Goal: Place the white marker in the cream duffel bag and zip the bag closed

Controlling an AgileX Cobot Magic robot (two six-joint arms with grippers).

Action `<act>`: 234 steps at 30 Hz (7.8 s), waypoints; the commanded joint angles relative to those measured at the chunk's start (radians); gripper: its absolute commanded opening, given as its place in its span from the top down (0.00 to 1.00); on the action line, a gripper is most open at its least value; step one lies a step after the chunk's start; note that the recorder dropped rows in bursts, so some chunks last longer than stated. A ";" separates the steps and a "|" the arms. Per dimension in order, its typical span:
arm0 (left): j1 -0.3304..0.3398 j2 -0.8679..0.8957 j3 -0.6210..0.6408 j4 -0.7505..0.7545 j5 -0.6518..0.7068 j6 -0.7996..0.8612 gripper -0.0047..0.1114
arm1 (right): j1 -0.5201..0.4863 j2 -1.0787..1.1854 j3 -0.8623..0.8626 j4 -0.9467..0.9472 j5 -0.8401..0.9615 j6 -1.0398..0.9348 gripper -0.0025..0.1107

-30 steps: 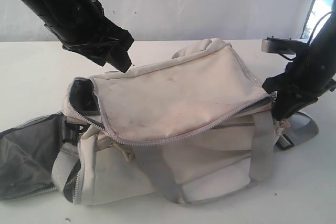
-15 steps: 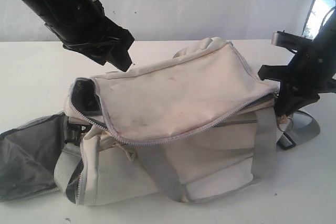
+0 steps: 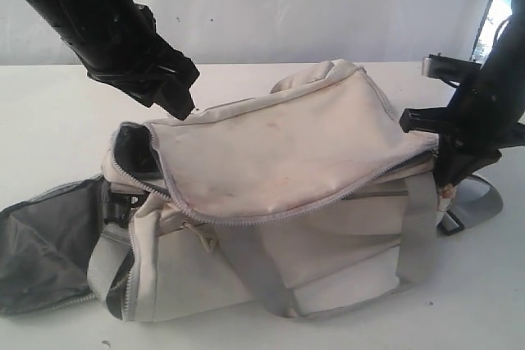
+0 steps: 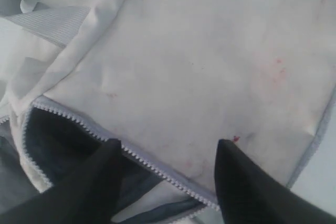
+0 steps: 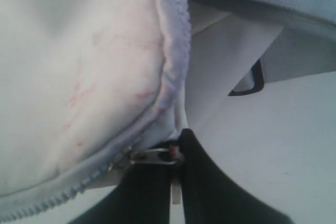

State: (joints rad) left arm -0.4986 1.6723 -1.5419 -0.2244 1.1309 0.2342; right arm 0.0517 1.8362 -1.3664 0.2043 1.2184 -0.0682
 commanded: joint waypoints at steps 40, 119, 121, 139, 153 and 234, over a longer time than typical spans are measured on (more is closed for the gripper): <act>-0.004 -0.008 -0.007 0.005 0.022 -0.017 0.48 | -0.002 -0.029 -0.006 0.017 0.003 -0.183 0.70; -0.341 0.133 -0.005 -0.299 -0.194 0.124 0.48 | 0.022 -0.208 0.136 0.419 0.003 -0.214 0.58; -0.366 0.133 -0.005 -0.298 -0.237 0.121 0.48 | 0.015 -0.208 0.125 0.414 0.003 -0.212 0.58; -0.491 0.258 -0.005 -0.340 -0.510 0.108 0.48 | -0.052 -0.206 0.112 0.164 0.003 -0.104 0.58; -0.491 0.363 -0.005 -0.279 -0.622 0.080 0.48 | -0.052 -0.206 0.112 0.142 0.003 -0.104 0.58; -0.460 0.339 -0.007 -0.311 -0.391 -0.077 0.96 | -0.052 -0.098 0.183 0.294 -0.103 -0.110 0.69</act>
State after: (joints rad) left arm -0.9584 2.0251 -1.5419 -0.5173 0.7213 0.1555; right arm 0.0060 1.7370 -1.1846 0.4834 1.1262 -0.1758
